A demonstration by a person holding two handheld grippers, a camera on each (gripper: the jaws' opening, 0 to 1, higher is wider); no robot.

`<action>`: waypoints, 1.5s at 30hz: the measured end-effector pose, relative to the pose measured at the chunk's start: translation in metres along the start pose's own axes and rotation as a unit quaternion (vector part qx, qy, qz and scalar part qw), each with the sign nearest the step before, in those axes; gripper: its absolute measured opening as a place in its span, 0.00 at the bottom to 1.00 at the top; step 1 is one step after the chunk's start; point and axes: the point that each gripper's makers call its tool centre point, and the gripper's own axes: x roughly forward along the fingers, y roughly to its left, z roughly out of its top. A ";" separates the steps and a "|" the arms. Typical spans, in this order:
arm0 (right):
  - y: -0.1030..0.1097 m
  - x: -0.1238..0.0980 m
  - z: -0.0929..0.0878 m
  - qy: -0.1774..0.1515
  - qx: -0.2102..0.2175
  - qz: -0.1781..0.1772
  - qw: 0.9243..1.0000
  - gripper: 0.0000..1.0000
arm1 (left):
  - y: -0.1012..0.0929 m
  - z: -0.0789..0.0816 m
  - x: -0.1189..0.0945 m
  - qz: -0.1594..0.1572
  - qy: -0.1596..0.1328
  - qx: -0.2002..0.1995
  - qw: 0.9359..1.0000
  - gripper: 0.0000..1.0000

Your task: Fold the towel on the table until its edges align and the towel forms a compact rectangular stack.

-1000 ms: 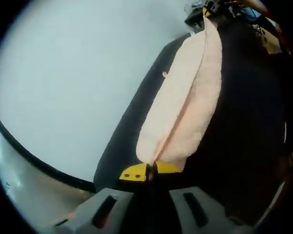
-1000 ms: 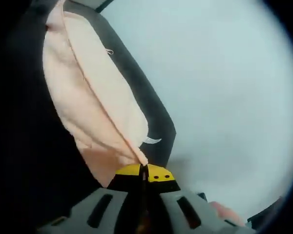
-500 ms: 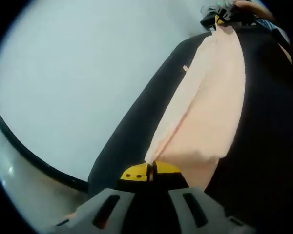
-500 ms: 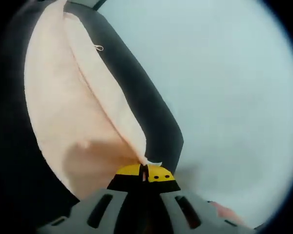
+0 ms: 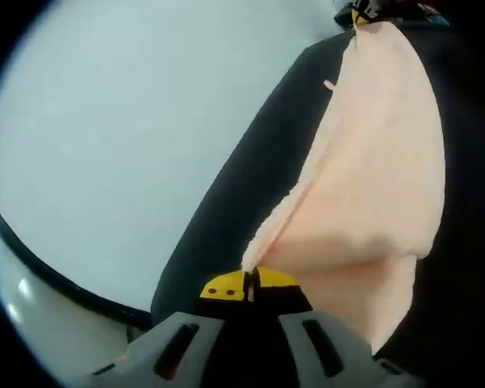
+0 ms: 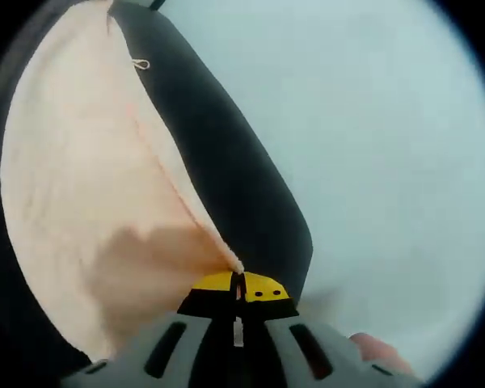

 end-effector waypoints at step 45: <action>0.050 -0.094 -0.033 -0.018 -0.062 -0.066 0.996 0.21 | -0.068 -0.019 -0.063 -0.035 -0.098 0.112 0.988 0.27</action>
